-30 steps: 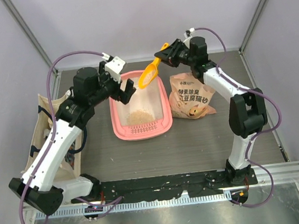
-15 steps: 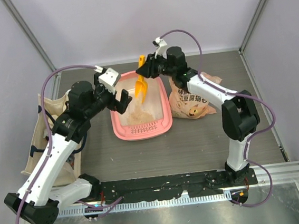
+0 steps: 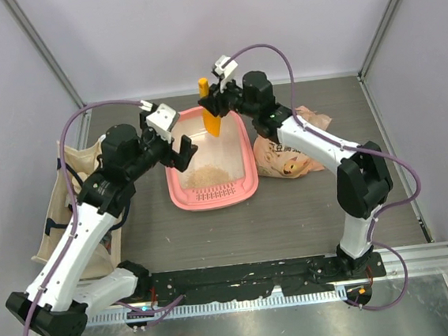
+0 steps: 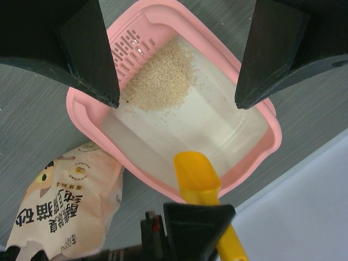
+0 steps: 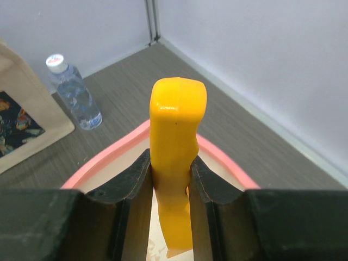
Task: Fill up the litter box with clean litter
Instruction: 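Pour the cat litter into the litter box, then scoop the cat litter from the cat litter bag.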
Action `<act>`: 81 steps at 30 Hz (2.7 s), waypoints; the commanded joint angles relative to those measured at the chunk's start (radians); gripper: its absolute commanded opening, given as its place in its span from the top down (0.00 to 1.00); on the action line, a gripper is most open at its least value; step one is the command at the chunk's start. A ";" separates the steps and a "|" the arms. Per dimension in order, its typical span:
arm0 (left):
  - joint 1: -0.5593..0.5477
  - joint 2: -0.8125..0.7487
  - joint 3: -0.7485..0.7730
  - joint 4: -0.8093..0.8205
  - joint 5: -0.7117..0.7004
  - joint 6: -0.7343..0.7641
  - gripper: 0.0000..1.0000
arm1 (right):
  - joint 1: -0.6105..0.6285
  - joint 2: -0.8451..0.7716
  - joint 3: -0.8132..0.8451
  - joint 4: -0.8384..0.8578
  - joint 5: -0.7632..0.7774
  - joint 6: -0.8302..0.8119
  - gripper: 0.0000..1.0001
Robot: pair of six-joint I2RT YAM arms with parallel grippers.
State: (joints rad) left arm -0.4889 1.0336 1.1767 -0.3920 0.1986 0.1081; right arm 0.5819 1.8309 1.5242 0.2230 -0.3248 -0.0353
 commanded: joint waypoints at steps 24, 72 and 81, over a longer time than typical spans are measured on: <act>0.006 0.034 -0.084 -0.059 0.193 0.145 0.11 | -0.406 -0.729 0.024 -1.073 -0.508 -0.277 0.99; -0.188 0.673 0.530 0.143 0.291 0.082 0.11 | -0.746 -0.475 -0.097 -0.347 0.001 0.233 0.99; -0.257 0.922 0.764 0.142 0.286 0.067 0.21 | -0.702 -0.510 -0.241 -0.364 0.007 0.247 0.99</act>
State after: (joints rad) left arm -0.7296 1.9240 1.8629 -0.2855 0.4789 0.1856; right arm -0.1333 1.3781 1.3609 -0.1844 -0.3260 0.2073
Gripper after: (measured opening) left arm 0.839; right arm 0.335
